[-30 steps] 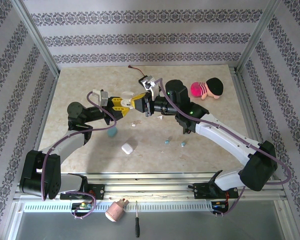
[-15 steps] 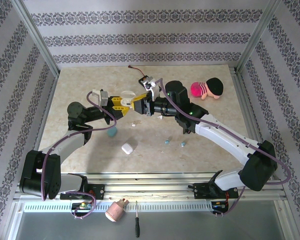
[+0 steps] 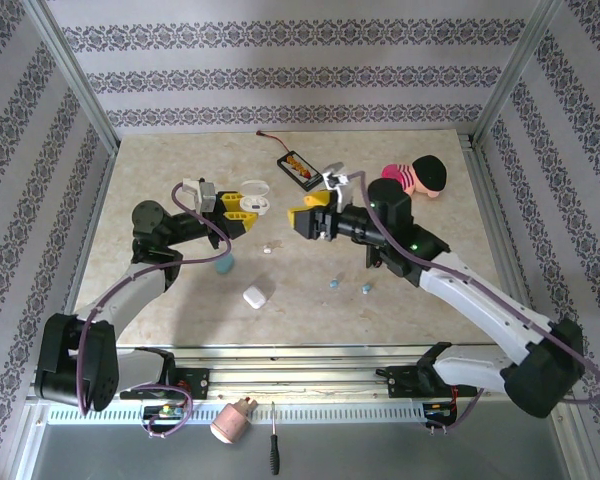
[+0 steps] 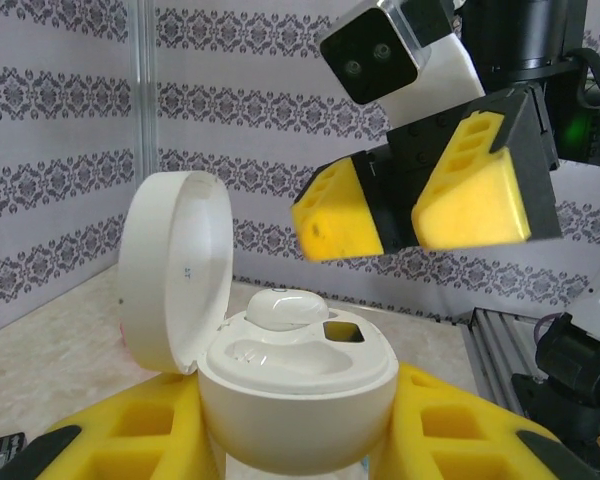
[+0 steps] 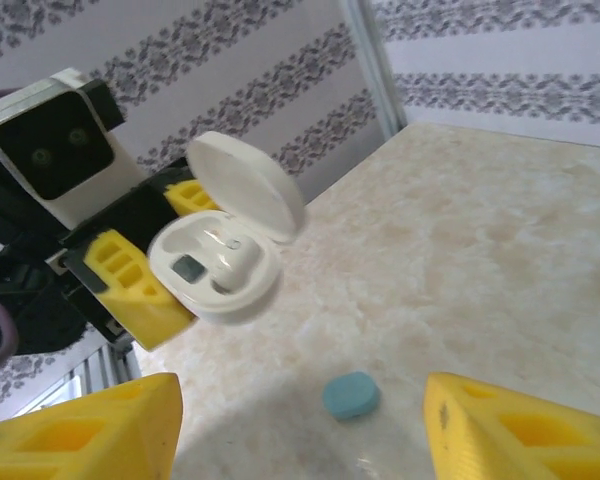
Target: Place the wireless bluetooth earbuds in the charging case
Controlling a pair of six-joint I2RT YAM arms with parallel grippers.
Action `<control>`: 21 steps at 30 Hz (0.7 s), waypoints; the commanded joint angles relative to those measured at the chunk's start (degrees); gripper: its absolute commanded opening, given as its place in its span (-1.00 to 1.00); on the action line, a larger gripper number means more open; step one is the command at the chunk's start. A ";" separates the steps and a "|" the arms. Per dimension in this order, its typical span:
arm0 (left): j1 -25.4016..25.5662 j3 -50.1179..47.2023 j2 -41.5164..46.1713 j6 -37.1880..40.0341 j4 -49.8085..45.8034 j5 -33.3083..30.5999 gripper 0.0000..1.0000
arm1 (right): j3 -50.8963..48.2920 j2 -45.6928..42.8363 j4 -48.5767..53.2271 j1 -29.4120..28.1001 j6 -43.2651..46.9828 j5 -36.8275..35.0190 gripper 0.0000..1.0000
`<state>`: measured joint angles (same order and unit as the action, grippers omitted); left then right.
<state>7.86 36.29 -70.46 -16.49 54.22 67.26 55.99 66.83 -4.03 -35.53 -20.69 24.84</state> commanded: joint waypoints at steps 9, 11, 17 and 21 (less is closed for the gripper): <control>0.38 1.75 3.58 4.70 -6.81 -2.26 -0.42 | -10.22 4.20 -0.97 8.90 -6.14 -6.45 0.29; 0.36 2.17 3.41 3.17 -6.32 -2.60 -0.44 | -8.99 8.86 -0.93 8.73 -6.06 -5.61 0.28; 0.34 1.96 3.96 0.04 -3.03 -3.30 -0.45 | -3.26 21.87 -1.49 5.63 -5.80 -2.50 0.22; 0.60 2.59 4.36 -0.83 -3.63 -3.55 -0.45 | 1.27 30.02 -3.67 2.72 -7.01 0.22 0.22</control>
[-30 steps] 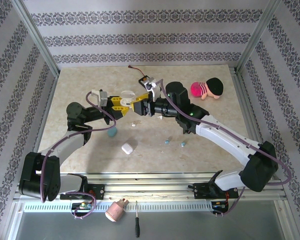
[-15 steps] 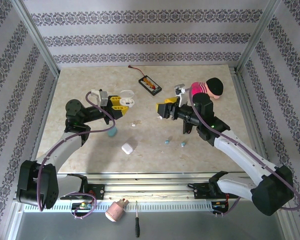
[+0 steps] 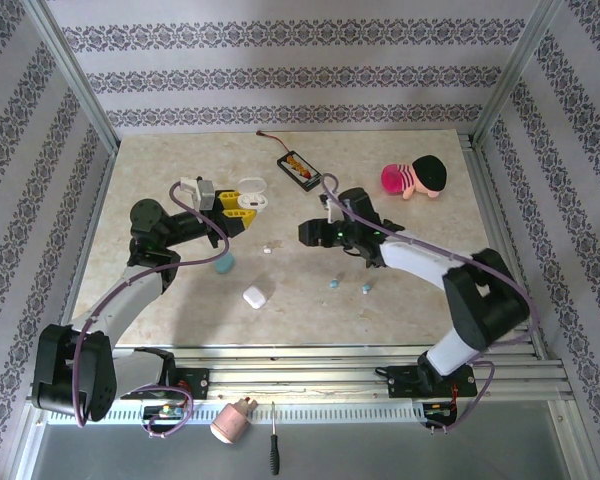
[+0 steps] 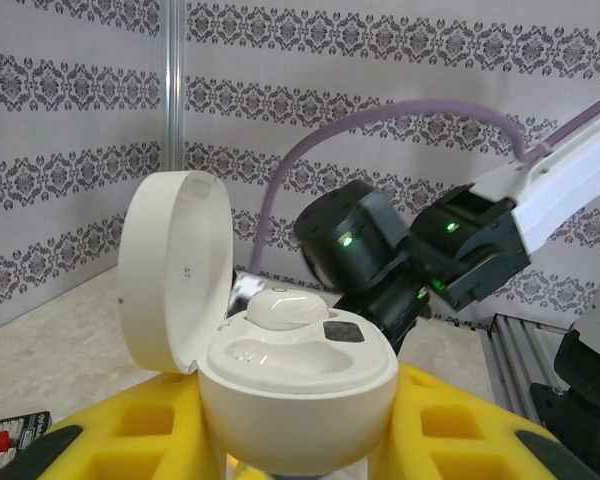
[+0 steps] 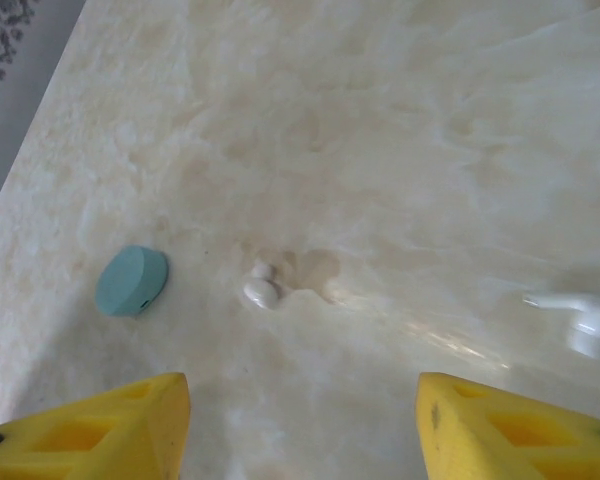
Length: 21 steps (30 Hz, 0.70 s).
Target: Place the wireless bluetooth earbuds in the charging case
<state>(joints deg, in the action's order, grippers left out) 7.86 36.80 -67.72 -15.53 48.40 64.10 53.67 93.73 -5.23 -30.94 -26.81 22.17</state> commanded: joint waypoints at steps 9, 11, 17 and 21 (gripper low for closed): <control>0.77 2.10 3.03 -1.71 2.98 -0.27 -0.44 | 16.08 16.94 0.78 -7.84 0.45 -5.20 0.08; 0.80 2.06 3.50 -1.45 2.76 -0.29 -0.44 | 18.04 19.05 1.90 -8.73 0.92 -8.10 0.01; 0.80 2.44 4.31 -0.79 2.33 0.10 -0.44 | 21.83 23.57 3.58 -11.48 3.54 -15.51 -0.10; 0.80 2.66 5.03 -0.34 1.61 -0.02 -0.44 | 23.43 25.27 5.94 -13.61 6.83 -18.86 -0.11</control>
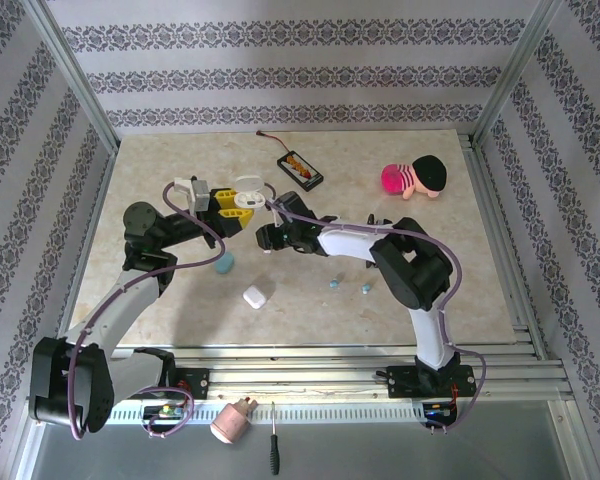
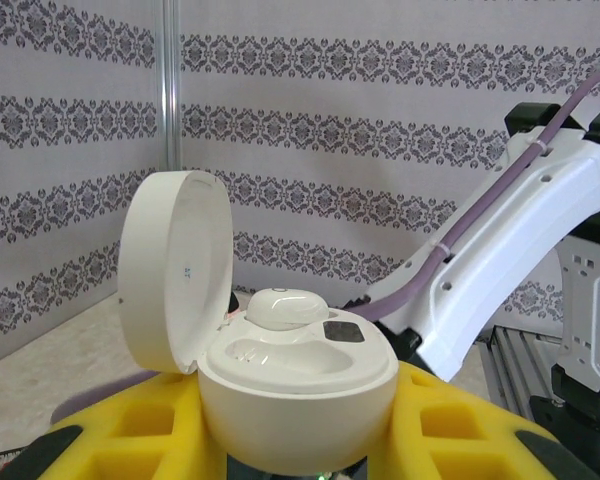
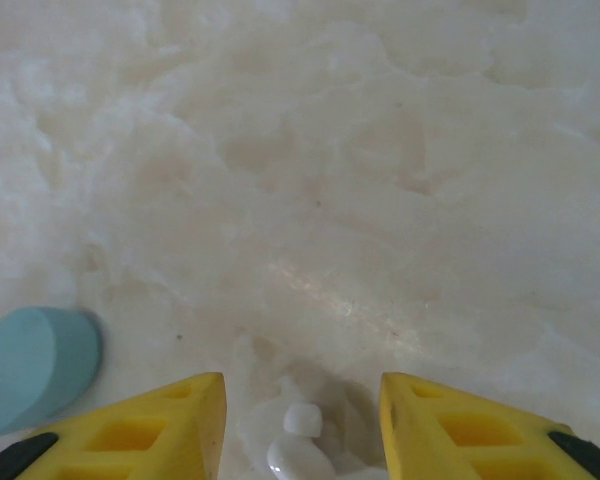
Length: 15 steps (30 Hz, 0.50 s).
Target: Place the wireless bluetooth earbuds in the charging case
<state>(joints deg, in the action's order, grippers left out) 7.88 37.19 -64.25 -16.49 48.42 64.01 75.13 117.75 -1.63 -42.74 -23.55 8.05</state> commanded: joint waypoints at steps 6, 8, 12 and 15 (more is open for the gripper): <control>0.74 1.90 2.88 1.30 0.81 -1.50 -0.45 | 2.45 2.64 3.60 -2.86 5.34 -6.99 -0.13; 0.76 1.44 3.63 1.39 0.67 -2.33 -0.46 | 3.08 3.04 4.41 -3.03 5.78 -7.60 -0.14; 0.76 1.00 4.57 1.49 0.27 -4.30 -0.47 | 4.00 4.26 5.06 -3.16 6.78 -6.74 -0.14; 0.76 1.58 4.96 1.81 -0.99 -3.80 -0.47 | 4.49 4.85 5.91 -3.16 7.50 -6.74 -0.15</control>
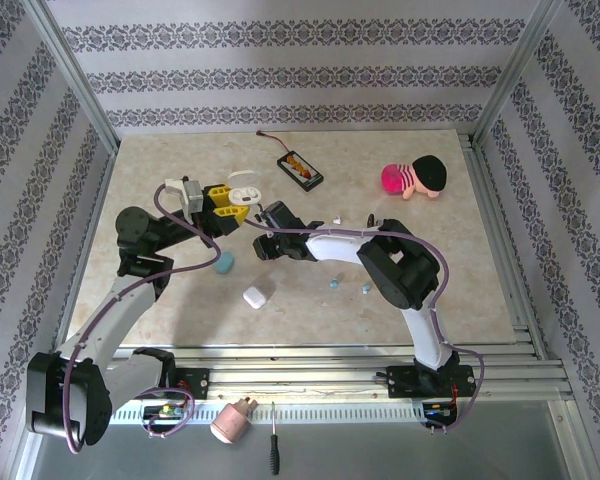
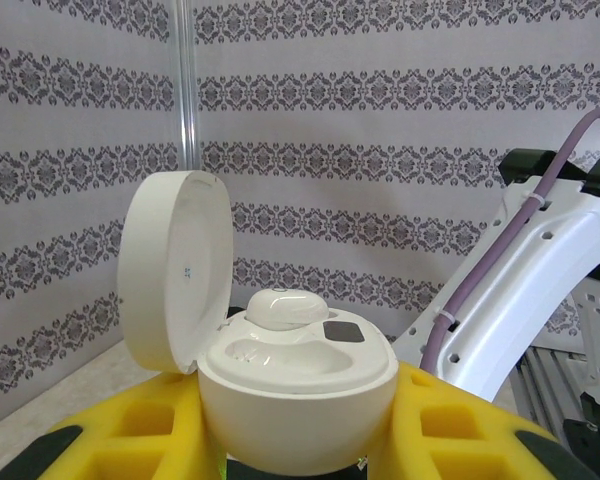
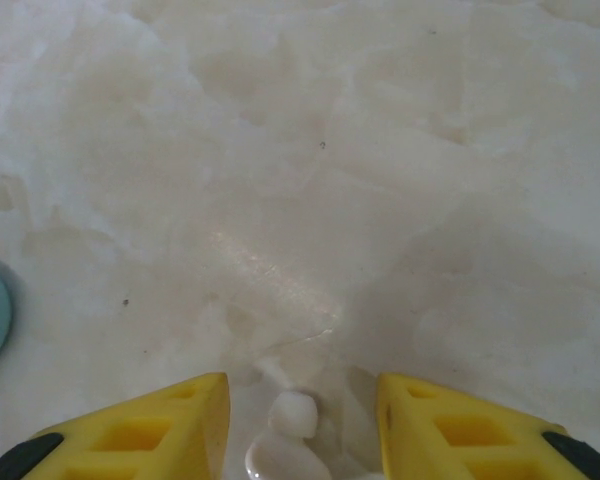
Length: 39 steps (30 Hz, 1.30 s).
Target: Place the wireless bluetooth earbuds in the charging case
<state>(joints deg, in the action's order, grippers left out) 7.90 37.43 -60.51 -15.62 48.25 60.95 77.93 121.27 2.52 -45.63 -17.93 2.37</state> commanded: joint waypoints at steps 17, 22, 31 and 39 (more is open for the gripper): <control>0.74 2.30 1.32 2.96 -3.96 -1.27 -0.47 | -1.26 -3.76 9.19 0.94 3.18 -3.74 -0.40; 0.75 2.50 0.75 3.04 -3.78 -0.79 -0.47 | -3.84 -6.81 9.61 1.90 4.38 -4.13 -0.47; 0.72 2.84 0.31 2.98 -3.68 -0.69 -0.47 | -9.77 -12.22 9.10 4.72 6.95 0.65 -0.49; 0.78 3.19 -0.12 3.14 -4.55 -0.39 -0.47 | -15.44 -16.00 13.30 5.97 14.82 9.38 -0.47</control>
<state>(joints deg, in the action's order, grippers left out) 7.92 38.74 -60.45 -13.45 43.90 59.72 64.36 107.55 12.75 -39.81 -7.38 6.74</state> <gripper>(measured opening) 0.334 0.266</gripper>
